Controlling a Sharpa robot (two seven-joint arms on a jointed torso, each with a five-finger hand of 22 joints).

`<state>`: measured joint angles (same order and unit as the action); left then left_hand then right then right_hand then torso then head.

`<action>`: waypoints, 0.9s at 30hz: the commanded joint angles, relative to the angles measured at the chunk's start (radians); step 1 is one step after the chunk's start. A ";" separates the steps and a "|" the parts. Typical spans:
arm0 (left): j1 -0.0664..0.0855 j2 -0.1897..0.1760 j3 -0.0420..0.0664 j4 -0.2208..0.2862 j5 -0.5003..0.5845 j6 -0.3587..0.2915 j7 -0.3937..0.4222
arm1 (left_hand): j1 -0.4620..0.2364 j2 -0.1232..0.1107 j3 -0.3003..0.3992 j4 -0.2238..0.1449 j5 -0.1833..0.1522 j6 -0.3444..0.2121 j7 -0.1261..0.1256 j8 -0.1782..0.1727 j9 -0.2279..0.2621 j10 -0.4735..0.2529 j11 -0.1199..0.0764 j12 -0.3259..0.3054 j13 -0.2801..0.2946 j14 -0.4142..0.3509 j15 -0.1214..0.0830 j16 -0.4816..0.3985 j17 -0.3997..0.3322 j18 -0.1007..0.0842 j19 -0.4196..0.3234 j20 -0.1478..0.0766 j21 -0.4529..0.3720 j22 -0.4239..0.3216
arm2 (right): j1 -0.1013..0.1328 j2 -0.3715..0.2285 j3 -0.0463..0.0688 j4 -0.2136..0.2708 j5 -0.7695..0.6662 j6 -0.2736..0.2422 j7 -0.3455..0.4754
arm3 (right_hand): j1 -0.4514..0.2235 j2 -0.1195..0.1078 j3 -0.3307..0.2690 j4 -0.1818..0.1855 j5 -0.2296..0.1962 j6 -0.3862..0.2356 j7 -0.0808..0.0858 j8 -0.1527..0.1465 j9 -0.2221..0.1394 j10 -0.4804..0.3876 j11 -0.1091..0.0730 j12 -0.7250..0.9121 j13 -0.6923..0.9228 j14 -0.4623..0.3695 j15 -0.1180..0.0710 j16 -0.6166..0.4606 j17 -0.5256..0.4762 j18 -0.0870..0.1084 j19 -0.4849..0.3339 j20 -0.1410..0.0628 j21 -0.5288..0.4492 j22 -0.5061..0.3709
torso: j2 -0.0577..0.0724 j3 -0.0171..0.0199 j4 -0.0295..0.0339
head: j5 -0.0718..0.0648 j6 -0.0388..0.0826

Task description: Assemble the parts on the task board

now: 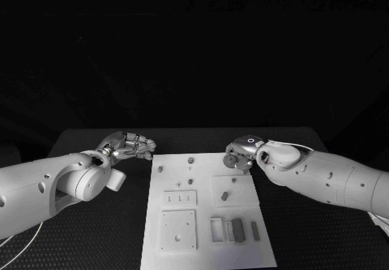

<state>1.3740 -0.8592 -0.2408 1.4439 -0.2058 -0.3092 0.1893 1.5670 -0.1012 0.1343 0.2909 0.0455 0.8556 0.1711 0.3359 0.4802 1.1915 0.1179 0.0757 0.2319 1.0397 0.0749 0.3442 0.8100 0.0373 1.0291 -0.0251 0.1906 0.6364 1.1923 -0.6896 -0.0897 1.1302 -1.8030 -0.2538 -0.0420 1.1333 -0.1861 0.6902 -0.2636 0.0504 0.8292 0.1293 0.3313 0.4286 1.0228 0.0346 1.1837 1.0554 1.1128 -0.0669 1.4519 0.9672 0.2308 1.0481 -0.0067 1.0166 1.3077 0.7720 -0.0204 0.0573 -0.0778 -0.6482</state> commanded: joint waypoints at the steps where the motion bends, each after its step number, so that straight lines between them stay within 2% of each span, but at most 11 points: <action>1: 0.001 0.001 0.001 0.002 0.006 0.009 0.007 | -0.009 -0.004 -0.005 -0.002 0.004 -0.004 0.004 -0.006 0.002 -0.005 0.001 -0.005 0.001 0.006 -0.001 -0.007 0.001 0.005 0.004 0.000 -0.006 0.001 | -0.008 0.001 -0.005 -0.008 -0.029 0.031 0.017 | 0.007 0.019 0.000 -0.006 0.000 0.094 0.012 0.014 0.008 -0.097 -0.001 0.009 -0.002 -0.004 -0.002 0.007 -0.002 0.031 -0.002 0.003 0.003 0.016 | 0.000 -0.0003 -0.0002 | 0.000 0.000; 4: 0.001 0.001 0.001 0.003 0.005 0.007 0.005 | -0.009 -0.004 -0.005 -0.002 0.004 -0.004 0.004 -0.007 0.002 -0.005 0.001 -0.005 0.001 0.006 -0.001 -0.007 0.001 0.005 0.004 0.000 -0.006 0.001 | -0.008 0.000 -0.005 -0.006 -0.044 0.020 0.018 | 0.035 0.073 0.007 -0.025 0.000 0.123 0.001 0.029 0.018 -0.091 -0.012 0.014 -0.007 -0.002 -0.010 0.012 -0.005 0.031 -0.001 0.001 0.006 0.018 | 0.000 -0.0004 -0.0002 | 0.000 0.000; 7: 0.001 0.000 0.001 0.004 0.004 0.006 0.006 | -0.008 -0.004 -0.004 -0.003 0.004 -0.004 0.004 -0.007 0.002 -0.005 0.001 -0.005 0.002 0.006 -0.001 -0.008 0.002 0.006 0.004 0.000 -0.006 0.001 | -0.008 0.001 -0.005 -0.005 -0.056 0.010 0.015 | 0.024 0.086 -0.003 -0.021 0.000 0.143 -0.006 0.039 0.025 -0.084 -0.018 0.017 -0.011 0.001 -0.016 0.015 -0.008 0.031 0.001 0.002 0.010 0.018 | 0.000 -0.0005 -0.0002 | 0.000 0.000; 14: 0.001 -0.001 0.001 0.005 0.003 0.007 0.003 | -0.007 -0.004 -0.004 -0.002 0.004 -0.004 0.004 -0.007 0.002 -0.005 0.001 -0.005 0.002 0.006 -0.001 -0.008 0.002 0.005 0.004 0.000 -0.007 0.001 | -0.008 0.000 -0.004 0.014 -0.079 -0.024 -0.012 | 0.019 0.095 -0.007 -0.021 0.000 0.165 -0.016 0.049 0.034 -0.069 -0.028 0.020 -0.020 0.011 -0.025 0.019 -0.015 0.031 0.010 -0.003 0.015 0.017 | -0.001 -0.0011 0.0006 | -0.003 0.006; 17: 0.001 0.000 0.001 0.004 0.003 0.007 0.003 | -0.008 -0.004 -0.005 -0.002 0.004 -0.004 0.004 -0.007 0.002 -0.005 0.001 -0.005 0.002 0.006 -0.001 -0.009 0.002 0.005 0.004 0.000 -0.007 0.001 | -0.008 -0.003 -0.004 0.038 -0.110 -0.047 -0.068 | 0.013 0.093 -0.010 -0.018 0.000 0.171 -0.018 0.051 0.037 -0.064 -0.030 0.021 -0.023 0.015 -0.028 0.020 -0.017 0.031 0.014 -0.004 0.017 0.017 | -0.001 -0.0011 0.0009 | -0.001 0.007; 21: 0.001 0.000 0.001 0.006 0.002 -0.004 -0.005 | -0.006 -0.004 -0.004 -0.003 0.004 -0.004 0.004 -0.007 0.003 -0.006 0.001 -0.006 0.002 0.006 -0.001 -0.009 0.003 0.005 0.004 0.000 -0.007 0.002 | -0.007 -0.007 -0.003 0.071 -0.132 -0.070 -0.129 | 0.003 0.085 -0.013 -0.014 0.000 0.179 -0.022 0.052 0.041 -0.051 -0.035 0.022 -0.030 0.026 -0.032 0.023 -0.021 0.031 0.024 -0.009 0.020 0.016 | -0.001 -0.0015 0.0013 | -0.006 0.012; 27: 0.001 -0.002 0.001 0.006 0.001 -0.005 -0.004 | -0.005 -0.004 -0.004 -0.003 0.004 -0.004 0.004 -0.008 0.003 -0.006 0.001 -0.006 0.002 0.006 -0.001 -0.010 0.003 0.006 0.004 0.000 -0.007 0.002 | -0.007 -0.009 0.000 0.115 -0.153 -0.084 -0.147 | -0.008 0.070 -0.013 -0.005 0.000 0.183 -0.025 0.051 0.043 -0.043 -0.037 0.021 -0.035 0.033 -0.035 0.024 -0.025 0.031 0.031 -0.013 0.021 0.014 | 0.000 -0.0004 -0.0001 | -0.010 0.017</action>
<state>1.3740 -0.8607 -0.2408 1.4467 -0.2061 -0.3115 0.1830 1.5669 -0.1013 0.1343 0.2909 0.0455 0.8556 0.1711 0.3319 0.4819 1.1915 0.1179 0.0757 0.2326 1.0397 0.0749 0.3404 0.8123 0.0373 1.0291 -0.0251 0.1866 0.6374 1.1858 -0.6988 -0.0905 1.2312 -1.9071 -0.3130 -0.1438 1.1291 -0.1131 0.6772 -0.2759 0.0501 0.8312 0.1271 0.3860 0.4734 1.0202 0.0330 1.1993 1.0213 1.1356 -0.0944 1.4696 0.9429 0.2305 1.0722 -0.0162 1.0320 1.3077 0.7710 -0.0217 0.0582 -0.0850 -0.6332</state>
